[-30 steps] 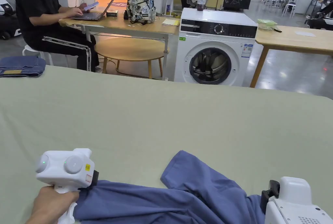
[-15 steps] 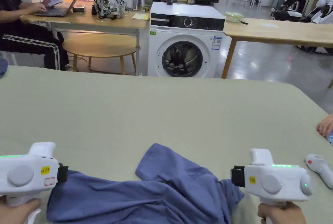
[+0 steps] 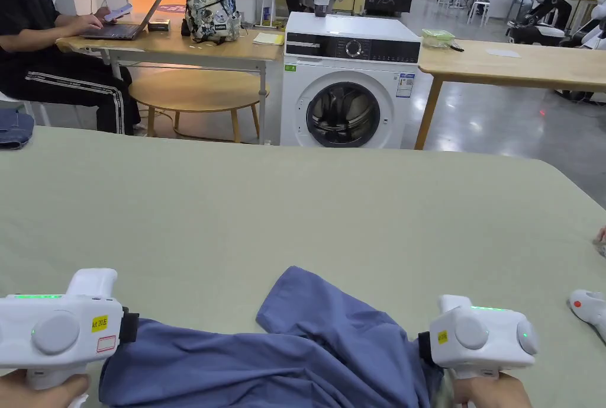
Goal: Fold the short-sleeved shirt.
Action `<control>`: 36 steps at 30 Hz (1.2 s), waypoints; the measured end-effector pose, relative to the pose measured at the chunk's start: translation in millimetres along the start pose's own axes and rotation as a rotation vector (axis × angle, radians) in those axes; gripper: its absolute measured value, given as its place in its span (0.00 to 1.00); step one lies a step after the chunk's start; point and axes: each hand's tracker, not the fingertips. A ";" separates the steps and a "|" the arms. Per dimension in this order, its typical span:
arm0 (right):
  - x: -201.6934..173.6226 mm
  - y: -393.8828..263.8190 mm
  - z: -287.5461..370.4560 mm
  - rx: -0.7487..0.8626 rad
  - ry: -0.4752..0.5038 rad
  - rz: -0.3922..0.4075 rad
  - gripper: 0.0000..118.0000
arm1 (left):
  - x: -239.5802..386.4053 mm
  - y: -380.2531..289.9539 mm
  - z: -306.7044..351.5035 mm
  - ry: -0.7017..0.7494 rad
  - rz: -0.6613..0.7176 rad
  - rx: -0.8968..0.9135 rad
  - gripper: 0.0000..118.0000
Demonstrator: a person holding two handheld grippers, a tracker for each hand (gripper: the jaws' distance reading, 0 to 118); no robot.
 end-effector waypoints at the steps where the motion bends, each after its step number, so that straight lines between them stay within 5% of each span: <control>1: 1.4 -0.1 3.3 0.004 0.005 -0.001 0.03 | -0.5 0.3 1.3 -0.001 0.001 0.002 0.00; 7: 5.2 2.6 60.7 0.212 0.020 0.016 0.03 | -4.4 12.4 28.1 0.002 0.008 0.083 0.00; 22: 8.1 69.0 216.2 0.637 -0.139 0.114 0.03 | -49.0 105.1 149.1 0.091 -0.010 0.323 0.00; 36: 21.3 159.7 290.7 0.767 -0.203 0.019 0.03 | -98.3 212.4 191.1 0.210 0.009 0.454 0.00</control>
